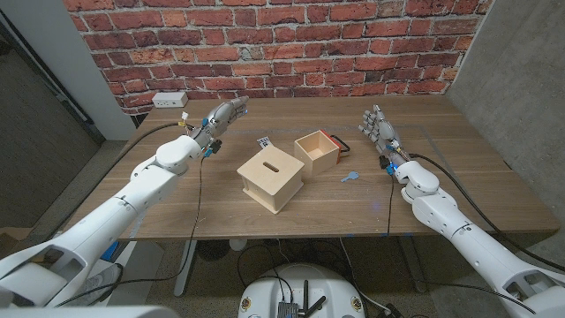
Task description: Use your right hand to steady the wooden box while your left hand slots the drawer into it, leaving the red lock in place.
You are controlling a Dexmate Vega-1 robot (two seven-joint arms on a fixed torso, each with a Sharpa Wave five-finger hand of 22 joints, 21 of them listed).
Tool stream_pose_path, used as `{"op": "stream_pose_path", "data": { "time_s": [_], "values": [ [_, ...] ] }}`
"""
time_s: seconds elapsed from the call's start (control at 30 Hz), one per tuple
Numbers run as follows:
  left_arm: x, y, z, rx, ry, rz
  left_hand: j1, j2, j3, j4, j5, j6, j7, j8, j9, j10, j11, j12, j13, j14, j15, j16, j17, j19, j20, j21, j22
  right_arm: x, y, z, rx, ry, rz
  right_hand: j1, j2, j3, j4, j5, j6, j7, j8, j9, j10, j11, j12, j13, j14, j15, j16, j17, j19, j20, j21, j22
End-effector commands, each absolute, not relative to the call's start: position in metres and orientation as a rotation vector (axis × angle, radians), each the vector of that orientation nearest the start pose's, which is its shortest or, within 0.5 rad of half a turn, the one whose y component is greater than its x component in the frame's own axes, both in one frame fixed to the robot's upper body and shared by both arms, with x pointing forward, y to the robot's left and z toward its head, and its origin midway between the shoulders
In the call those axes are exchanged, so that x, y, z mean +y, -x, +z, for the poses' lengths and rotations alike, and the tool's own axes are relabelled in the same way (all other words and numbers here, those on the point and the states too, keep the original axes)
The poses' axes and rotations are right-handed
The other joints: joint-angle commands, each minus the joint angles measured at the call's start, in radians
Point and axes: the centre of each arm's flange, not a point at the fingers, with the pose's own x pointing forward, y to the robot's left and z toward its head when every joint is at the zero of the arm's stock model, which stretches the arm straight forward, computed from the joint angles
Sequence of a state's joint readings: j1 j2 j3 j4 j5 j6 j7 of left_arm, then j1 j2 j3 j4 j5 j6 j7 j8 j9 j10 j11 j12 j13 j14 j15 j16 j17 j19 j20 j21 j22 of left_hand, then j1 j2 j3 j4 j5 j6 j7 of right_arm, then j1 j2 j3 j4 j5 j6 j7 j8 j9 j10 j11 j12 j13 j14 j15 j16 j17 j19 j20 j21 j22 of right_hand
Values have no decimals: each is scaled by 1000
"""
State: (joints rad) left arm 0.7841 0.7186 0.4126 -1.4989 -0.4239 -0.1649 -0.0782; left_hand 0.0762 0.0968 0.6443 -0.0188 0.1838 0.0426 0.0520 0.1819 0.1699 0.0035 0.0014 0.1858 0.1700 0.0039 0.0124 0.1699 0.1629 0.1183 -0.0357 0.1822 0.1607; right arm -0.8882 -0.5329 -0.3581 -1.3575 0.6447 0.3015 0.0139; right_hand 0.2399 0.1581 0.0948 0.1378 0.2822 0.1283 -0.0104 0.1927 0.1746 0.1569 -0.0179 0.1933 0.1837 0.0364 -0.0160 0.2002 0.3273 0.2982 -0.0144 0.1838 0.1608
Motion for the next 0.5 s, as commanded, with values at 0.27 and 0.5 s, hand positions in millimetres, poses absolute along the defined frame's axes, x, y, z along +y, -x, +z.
{"op": "stream_pose_path", "data": {
  "time_s": [0.27, 0.5],
  "values": [
    [258, -605, 96, -694, -742, -347, 36, 26, 15, -49, -7, 37, -10, 10, 2, 29, -7, 12, 3, 34, -10, 10, 0, 15, -48, 3, 4, -296, -635, -35, -614, -38, 220, 6, 9, -1, 6, 7, 8, -1, 6, 6, 8, 1, 4, 6, 12, 1, 7, 2, 7, -2, 3, 6],
    [248, -604, 108, -718, -836, -361, 51, 23, 19, -73, -8, 57, -16, 13, 2, 46, -14, 14, 3, 43, -16, 9, 0, 21, -56, 4, 4, -298, -633, -37, -619, -43, 207, 6, 9, -1, 6, 7, 8, -1, 6, 6, 8, 1, 4, 6, 12, 1, 7, 2, 7, -2, 3, 6]
  ]
}}
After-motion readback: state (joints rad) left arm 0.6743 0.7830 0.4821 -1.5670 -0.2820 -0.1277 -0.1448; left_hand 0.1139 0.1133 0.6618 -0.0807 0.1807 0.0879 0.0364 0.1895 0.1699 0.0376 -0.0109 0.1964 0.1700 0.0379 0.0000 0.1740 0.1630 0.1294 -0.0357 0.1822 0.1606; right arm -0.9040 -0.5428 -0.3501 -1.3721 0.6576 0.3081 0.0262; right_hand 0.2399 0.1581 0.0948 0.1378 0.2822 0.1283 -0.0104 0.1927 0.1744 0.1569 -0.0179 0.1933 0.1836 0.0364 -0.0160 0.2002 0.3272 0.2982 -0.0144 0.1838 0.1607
